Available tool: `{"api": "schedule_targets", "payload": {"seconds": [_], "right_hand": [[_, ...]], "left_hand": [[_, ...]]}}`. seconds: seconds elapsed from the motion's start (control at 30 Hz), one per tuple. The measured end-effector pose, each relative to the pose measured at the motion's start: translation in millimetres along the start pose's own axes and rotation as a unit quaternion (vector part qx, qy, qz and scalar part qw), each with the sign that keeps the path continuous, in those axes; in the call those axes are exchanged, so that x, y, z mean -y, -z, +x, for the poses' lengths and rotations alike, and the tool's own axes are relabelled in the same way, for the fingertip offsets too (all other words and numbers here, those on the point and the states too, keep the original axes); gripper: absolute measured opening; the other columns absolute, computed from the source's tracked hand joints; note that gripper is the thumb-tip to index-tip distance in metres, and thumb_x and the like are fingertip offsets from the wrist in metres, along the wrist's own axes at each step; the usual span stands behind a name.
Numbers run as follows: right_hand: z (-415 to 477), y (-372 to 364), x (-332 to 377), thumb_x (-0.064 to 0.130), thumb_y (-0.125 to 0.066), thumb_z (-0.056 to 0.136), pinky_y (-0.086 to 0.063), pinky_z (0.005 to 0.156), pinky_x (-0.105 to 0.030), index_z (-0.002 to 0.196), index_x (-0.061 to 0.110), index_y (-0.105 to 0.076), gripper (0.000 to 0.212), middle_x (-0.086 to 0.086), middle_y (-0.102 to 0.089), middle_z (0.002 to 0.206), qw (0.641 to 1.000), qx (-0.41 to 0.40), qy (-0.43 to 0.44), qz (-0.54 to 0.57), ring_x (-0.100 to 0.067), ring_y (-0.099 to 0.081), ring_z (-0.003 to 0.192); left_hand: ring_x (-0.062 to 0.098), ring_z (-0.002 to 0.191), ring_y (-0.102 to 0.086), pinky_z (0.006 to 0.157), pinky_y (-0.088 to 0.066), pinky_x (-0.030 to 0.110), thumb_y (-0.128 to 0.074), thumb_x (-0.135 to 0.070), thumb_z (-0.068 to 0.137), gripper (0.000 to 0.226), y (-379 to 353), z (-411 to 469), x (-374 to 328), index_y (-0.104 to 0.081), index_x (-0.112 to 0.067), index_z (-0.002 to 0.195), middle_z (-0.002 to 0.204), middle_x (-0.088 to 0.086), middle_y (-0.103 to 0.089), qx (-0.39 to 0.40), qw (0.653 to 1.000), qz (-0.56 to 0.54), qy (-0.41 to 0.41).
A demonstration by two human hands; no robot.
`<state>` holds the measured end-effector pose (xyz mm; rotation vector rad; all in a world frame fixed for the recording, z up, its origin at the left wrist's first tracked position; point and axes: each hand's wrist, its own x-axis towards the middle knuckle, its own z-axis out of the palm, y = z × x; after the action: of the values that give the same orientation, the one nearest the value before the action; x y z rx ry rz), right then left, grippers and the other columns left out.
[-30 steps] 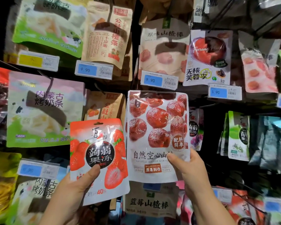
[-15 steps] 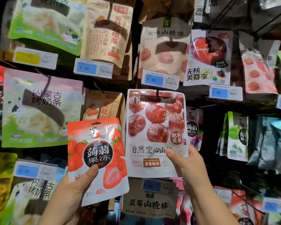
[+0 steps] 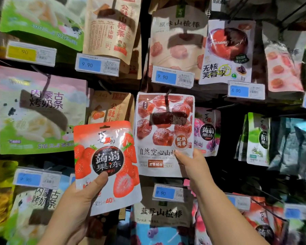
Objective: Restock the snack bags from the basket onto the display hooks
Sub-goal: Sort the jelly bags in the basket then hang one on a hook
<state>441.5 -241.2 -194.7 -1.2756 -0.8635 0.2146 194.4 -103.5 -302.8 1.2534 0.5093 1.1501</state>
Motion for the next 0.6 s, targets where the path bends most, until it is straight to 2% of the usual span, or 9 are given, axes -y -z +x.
{"api": "schedule_targets", "payload": {"seconds": [0.1,0.17,0.23,0.3,0.37,0.47,0.6], "right_hand": [[1,0,-2,0.024,-0.069,0.091,-0.056,0.092,-0.048,0.109,0.020,-0.067,0.018,0.001,-0.075,0.106,1.000,-0.004,-0.008,-0.019,-0.020,-0.071,0.097],[-6,1,2,0.025,-0.067,0.093,-0.057,0.087,-0.042,0.113,0.020,-0.061,0.021,0.000,-0.072,0.110,0.999,-0.013,-0.011,-0.029,-0.016,-0.069,0.095],[-19,3,8,0.030,-0.067,0.093,-0.050,0.082,-0.029,0.123,0.019,-0.050,0.036,0.002,-0.063,0.114,0.997,-0.046,0.010,-0.068,-0.012,-0.062,0.097],[-37,9,11,0.035,-0.068,0.092,-0.042,0.089,-0.027,0.133,0.021,-0.043,0.050,0.002,-0.052,0.123,0.985,-0.100,0.065,-0.128,-0.013,-0.054,0.109],[-60,13,13,0.037,-0.067,0.091,-0.041,0.092,-0.026,0.126,0.028,-0.046,0.042,0.007,-0.050,0.122,0.974,-0.120,0.124,-0.149,-0.011,-0.051,0.111],[-90,15,7,0.041,-0.065,0.090,-0.048,0.083,-0.023,0.107,0.033,-0.055,0.021,0.011,-0.060,0.108,0.984,-0.042,0.125,-0.122,-0.008,-0.059,0.100],[-113,18,-12,0.069,-0.062,0.077,-0.056,0.085,-0.032,0.105,0.035,-0.062,0.044,0.005,-0.070,0.100,0.995,0.086,0.042,-0.034,-0.016,-0.068,0.095]], "left_hand": [[0.049,0.103,-0.065,0.091,-0.047,0.071,-0.084,-0.052,0.072,0.060,-16,-22,-18,-0.066,-0.009,0.110,0.111,0.028,-0.067,0.001,1.000,-0.029,-0.002],[0.051,0.095,-0.066,0.087,-0.046,0.074,-0.086,-0.051,0.069,0.061,-29,-33,-29,-0.065,-0.003,0.102,0.109,0.036,-0.063,0.018,0.999,-0.038,-0.014],[0.037,0.083,-0.071,0.076,-0.057,0.062,-0.086,-0.033,0.069,0.045,-41,-43,-37,-0.067,-0.004,0.096,0.101,0.030,-0.069,0.032,0.998,-0.057,-0.024],[0.026,0.076,-0.075,0.058,-0.062,0.038,-0.075,-0.018,0.067,0.034,-56,-53,-44,-0.070,-0.012,0.100,0.094,0.016,-0.076,0.043,0.995,-0.089,-0.016],[0.024,0.077,-0.075,0.057,-0.060,0.032,-0.069,-0.014,0.066,0.039,-72,-60,-45,-0.069,-0.014,0.106,0.094,0.011,-0.077,0.066,0.993,-0.098,-0.006],[0.030,0.085,-0.075,0.070,-0.060,0.039,-0.070,-0.016,0.066,0.045,-87,-64,-35,-0.069,-0.011,0.111,0.098,0.014,-0.076,0.077,0.992,-0.096,0.008],[0.032,0.090,-0.074,0.078,-0.059,0.043,-0.069,-0.013,0.070,0.042,-113,-74,-25,-0.068,-0.012,0.112,0.101,0.015,-0.076,0.108,0.989,-0.096,0.017]]}}
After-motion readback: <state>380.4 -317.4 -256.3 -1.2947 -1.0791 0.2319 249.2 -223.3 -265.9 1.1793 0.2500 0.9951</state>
